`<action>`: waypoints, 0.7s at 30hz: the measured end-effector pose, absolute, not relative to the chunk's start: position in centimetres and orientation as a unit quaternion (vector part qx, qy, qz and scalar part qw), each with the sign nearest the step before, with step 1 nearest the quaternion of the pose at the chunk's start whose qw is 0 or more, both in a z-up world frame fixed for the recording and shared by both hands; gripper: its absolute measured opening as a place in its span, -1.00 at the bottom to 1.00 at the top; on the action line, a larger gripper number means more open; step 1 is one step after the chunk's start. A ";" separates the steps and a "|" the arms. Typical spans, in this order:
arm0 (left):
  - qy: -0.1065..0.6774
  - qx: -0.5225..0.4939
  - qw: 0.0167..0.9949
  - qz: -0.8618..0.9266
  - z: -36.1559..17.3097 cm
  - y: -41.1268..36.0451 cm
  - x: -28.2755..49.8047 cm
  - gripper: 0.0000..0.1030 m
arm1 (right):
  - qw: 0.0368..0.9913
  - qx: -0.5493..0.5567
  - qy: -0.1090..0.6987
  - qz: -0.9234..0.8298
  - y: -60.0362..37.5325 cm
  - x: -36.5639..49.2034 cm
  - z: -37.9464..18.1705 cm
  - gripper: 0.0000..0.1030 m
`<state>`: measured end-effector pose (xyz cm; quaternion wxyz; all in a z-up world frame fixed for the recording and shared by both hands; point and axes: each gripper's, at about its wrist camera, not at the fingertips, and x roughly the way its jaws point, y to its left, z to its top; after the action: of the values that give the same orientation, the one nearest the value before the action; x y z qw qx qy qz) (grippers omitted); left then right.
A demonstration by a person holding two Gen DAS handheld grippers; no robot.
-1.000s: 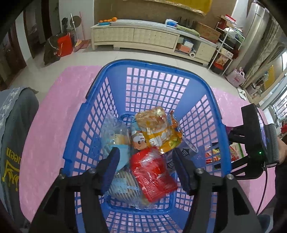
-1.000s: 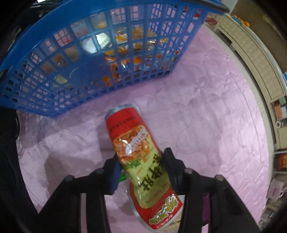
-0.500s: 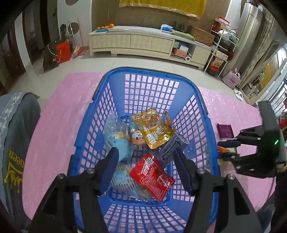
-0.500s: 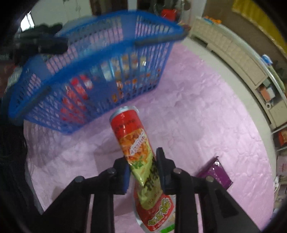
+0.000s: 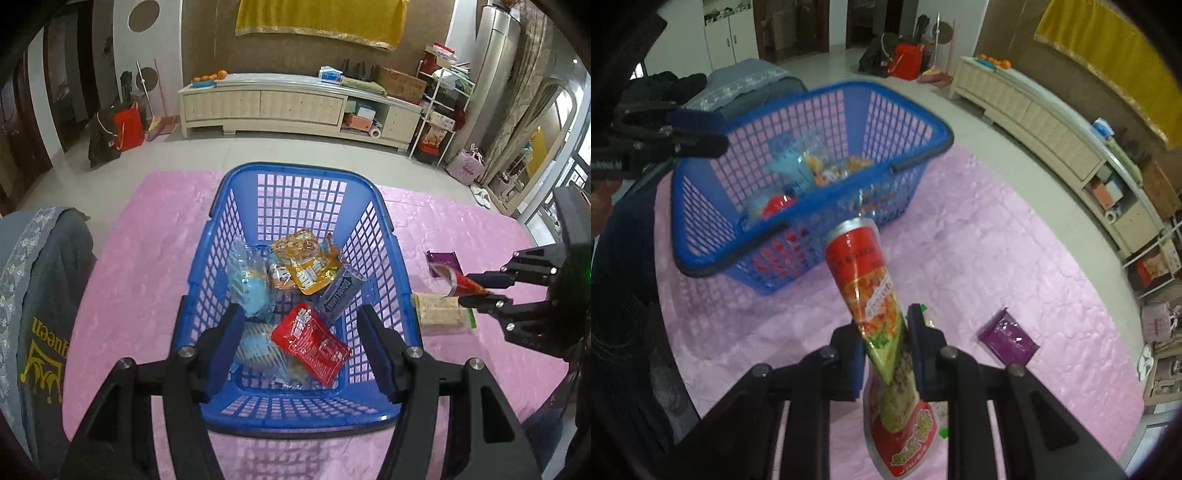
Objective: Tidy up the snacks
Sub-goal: 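Carry the red-and-yellow spicy pouch over the basket with the right tool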
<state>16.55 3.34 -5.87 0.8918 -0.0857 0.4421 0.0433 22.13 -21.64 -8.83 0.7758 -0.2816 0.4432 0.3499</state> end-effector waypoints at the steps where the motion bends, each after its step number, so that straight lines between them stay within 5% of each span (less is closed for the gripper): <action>1: 0.440 -0.085 0.893 0.043 -5.7 3.4 16.4 0.19 | 0.780 -0.281 0.438 0.347 -21.4 21.7 -8.3 -0.53; 21: 0.390 -0.048 0.918 0.043 -3.7 6.3 11.5 0.26 | 0.844 -0.235 0.380 0.296 -14.0 15.9 -1.5 -0.53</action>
<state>11.55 6.27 -3.72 0.9185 -0.0477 0.3902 0.0428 15.94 -14.00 -1.53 0.8441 -0.2354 0.3800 0.2961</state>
